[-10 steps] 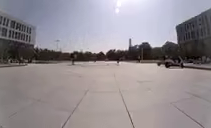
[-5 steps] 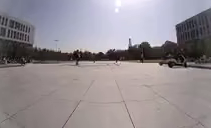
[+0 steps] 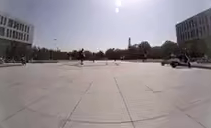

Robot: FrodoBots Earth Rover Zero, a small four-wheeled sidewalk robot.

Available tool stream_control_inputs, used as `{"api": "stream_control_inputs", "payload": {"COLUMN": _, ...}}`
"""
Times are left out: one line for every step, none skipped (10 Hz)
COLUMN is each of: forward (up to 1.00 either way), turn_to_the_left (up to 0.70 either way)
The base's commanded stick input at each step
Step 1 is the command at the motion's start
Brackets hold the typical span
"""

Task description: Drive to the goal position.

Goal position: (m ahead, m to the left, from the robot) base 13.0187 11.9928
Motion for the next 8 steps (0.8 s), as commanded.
{"api": "stream_control_inputs", "payload": {"forward": 1.0, "turn_to_the_left": 0.0}}
{"api": "stream_control_inputs", "payload": {"forward": 1.0, "turn_to_the_left": 0.0}}
{"api": "stream_control_inputs", "payload": {"forward": 1.0, "turn_to_the_left": 0.0}}
{"api": "stream_control_inputs", "payload": {"forward": 1.0, "turn_to_the_left": 0.0}}
{"api": "stream_control_inputs", "payload": {"forward": 1.0, "turn_to_the_left": 0.0}}
{"api": "stream_control_inputs", "payload": {"forward": 1.0, "turn_to_the_left": 0.0}}
{"api": "stream_control_inputs", "payload": {"forward": 1.0, "turn_to_the_left": 0.0}}
{"api": "stream_control_inputs", "payload": {"forward": 1.0, "turn_to_the_left": 0.0}}
